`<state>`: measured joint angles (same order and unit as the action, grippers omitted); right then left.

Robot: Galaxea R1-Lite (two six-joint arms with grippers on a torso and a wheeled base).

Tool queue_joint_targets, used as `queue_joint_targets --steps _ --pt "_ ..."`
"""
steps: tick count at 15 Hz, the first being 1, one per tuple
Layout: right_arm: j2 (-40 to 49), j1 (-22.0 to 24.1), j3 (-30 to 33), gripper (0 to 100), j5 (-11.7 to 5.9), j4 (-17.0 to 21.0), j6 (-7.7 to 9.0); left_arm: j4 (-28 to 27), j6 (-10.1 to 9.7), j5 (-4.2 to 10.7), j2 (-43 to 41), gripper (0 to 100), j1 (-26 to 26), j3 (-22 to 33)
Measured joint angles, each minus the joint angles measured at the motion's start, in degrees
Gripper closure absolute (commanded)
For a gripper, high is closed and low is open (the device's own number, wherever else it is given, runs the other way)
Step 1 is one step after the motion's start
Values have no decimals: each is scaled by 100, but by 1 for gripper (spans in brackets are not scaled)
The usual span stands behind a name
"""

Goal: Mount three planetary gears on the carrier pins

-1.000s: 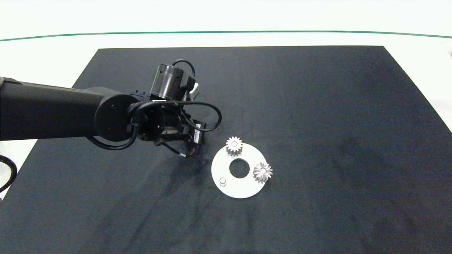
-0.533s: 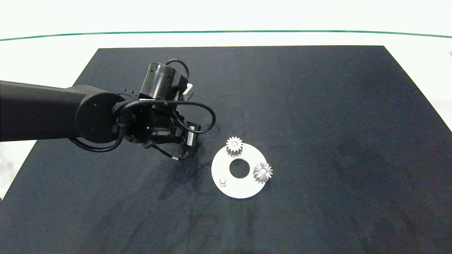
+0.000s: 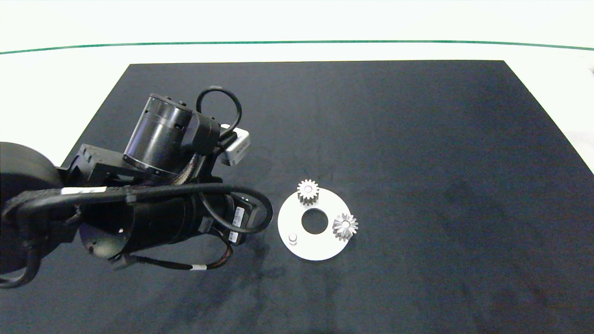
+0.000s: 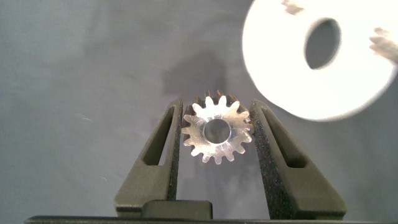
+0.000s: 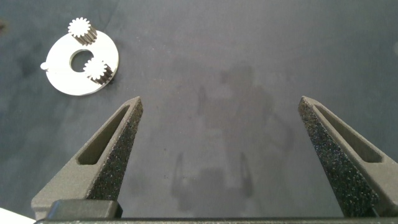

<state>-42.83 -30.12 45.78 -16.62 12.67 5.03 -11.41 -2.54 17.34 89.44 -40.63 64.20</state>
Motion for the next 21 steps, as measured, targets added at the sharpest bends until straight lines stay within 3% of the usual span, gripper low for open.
queue_joint_targets --steps 3,5,7,10,21 --pt "7 0 0 0 0 1 2 30 138 94 -227 84 -812 -127" --pt "5 0 -5 0 5 1 2 160 254 399 -59 84 -997 -69" --pt "2 0 -7 0 9 1 2 474 506 538 210 84 -1104 -23" --pt "2 0 -7 0 9 1 2 621 678 556 518 84 -1118 -13" --pt "2 0 -7 0 20 1 0 955 691 557 896 84 -1246 16"
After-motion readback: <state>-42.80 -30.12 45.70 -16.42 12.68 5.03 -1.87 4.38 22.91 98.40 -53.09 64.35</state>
